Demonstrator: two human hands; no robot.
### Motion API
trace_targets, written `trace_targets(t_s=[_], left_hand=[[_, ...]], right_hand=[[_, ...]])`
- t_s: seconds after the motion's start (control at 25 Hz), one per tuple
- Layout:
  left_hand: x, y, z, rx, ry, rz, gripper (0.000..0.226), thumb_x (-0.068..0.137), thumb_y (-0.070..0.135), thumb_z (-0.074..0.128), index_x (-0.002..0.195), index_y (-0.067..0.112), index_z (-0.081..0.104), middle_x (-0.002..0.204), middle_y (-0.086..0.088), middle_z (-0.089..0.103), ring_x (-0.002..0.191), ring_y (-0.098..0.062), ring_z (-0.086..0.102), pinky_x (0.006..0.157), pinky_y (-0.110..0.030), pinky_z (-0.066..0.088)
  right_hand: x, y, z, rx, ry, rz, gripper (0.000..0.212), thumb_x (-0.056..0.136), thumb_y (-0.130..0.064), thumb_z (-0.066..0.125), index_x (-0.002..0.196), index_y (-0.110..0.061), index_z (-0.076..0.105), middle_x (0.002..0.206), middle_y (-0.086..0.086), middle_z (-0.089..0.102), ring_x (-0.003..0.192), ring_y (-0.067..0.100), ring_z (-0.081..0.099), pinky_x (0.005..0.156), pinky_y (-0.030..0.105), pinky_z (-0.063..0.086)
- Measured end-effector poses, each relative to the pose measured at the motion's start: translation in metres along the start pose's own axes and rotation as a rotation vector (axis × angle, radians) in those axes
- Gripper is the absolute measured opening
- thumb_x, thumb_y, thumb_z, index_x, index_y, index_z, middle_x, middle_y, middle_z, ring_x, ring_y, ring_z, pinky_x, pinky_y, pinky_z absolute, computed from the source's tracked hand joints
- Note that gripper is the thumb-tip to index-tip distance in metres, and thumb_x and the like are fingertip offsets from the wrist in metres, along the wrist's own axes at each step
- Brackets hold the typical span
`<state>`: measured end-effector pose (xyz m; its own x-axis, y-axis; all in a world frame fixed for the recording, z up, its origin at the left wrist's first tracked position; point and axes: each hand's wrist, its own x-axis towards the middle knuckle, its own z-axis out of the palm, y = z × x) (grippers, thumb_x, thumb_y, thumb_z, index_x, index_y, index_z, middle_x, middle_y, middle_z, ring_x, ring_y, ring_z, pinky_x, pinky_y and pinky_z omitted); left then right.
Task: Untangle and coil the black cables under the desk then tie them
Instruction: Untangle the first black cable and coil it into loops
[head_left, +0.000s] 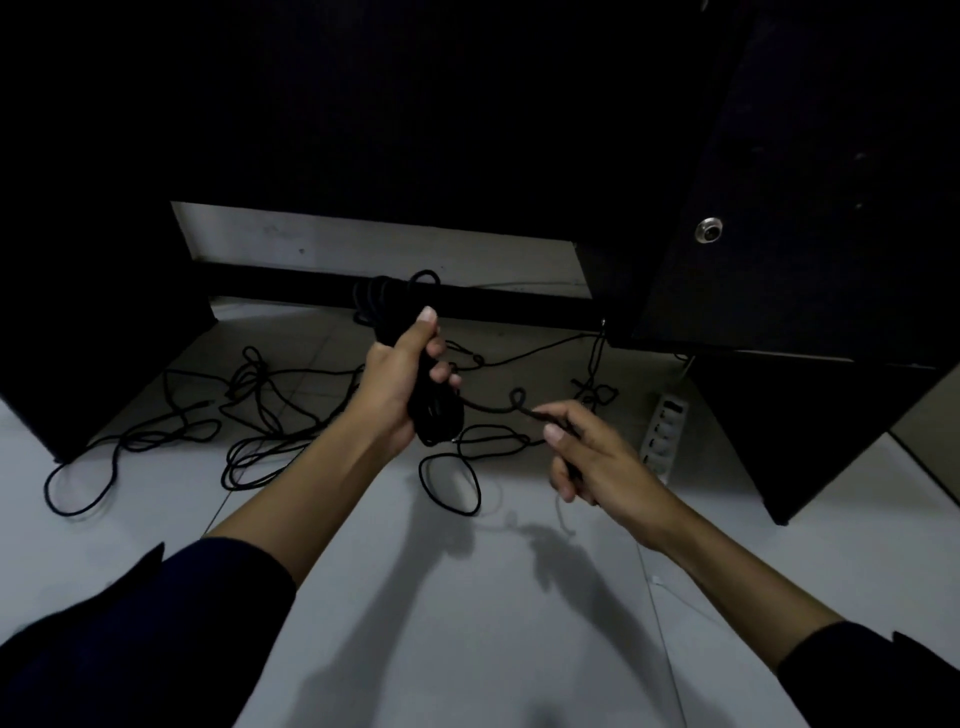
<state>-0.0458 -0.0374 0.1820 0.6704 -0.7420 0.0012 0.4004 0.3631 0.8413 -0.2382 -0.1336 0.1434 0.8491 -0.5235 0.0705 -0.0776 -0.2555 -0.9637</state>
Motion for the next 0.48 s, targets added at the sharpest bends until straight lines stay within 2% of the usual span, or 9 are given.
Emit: trace_targets(t_s=[0.08,0.2,0.28,0.36,0.48], left_hand=[[0.0,0.006,-0.005,0.044,-0.009,-0.008,0.028,0.098,0.026,0.052,0.072,0.018,0.048,0.057,0.007,0.042,0.04,-0.006,0.036,0.046,-0.021,0.041],[0.0,0.011,-0.008,0.139,-0.053,-0.017,0.028,0.098,0.028,0.053,0.072,0.018,0.049,0.058,0.006,0.043,0.041,-0.006,0.036,0.045,-0.021,0.041],[0.0,0.009,-0.006,0.187,-0.079,-0.034,0.027,0.097,0.029,0.054,0.072,0.018,0.05,0.058,0.006,0.043,0.042,-0.007,0.036,0.045,-0.022,0.041],[-0.001,0.003,-0.003,0.185,-0.091,-0.056,0.027,0.097,0.029,0.054,0.073,0.018,0.05,0.058,0.006,0.043,0.042,-0.008,0.036,0.046,-0.023,0.04],[-0.004,-0.007,-0.001,0.157,-0.119,-0.072,0.027,0.096,0.03,0.056,0.073,0.017,0.052,0.057,0.005,0.045,0.04,-0.008,0.038,0.047,-0.025,0.044]], right_hand=[[0.004,0.0,-0.009,0.021,0.077,-0.03,0.021,0.102,-0.02,0.042,0.11,-0.024,0.06,0.064,0.001,0.062,0.05,0.007,0.046,0.049,0.019,0.036],[0.01,-0.002,-0.019,0.104,0.21,-0.032,0.025,0.101,-0.017,0.045,0.099,-0.027,0.069,0.098,-0.001,0.064,0.062,0.012,0.052,0.053,0.026,0.041],[0.014,-0.006,-0.023,0.128,0.281,-0.073,0.027,0.1,-0.012,0.045,0.102,-0.022,0.07,0.115,-0.008,0.065,0.057,0.01,0.052,0.053,0.024,0.043],[0.016,-0.013,-0.023,0.124,0.292,-0.116,0.03,0.101,-0.009,0.043,0.11,-0.02,0.069,0.101,-0.01,0.071,0.049,0.008,0.045,0.055,0.022,0.041],[0.016,-0.023,-0.017,-0.023,0.166,-0.141,0.031,0.101,-0.007,0.041,0.116,-0.017,0.066,0.083,-0.006,0.073,0.041,0.007,0.034,0.048,0.018,0.034]])
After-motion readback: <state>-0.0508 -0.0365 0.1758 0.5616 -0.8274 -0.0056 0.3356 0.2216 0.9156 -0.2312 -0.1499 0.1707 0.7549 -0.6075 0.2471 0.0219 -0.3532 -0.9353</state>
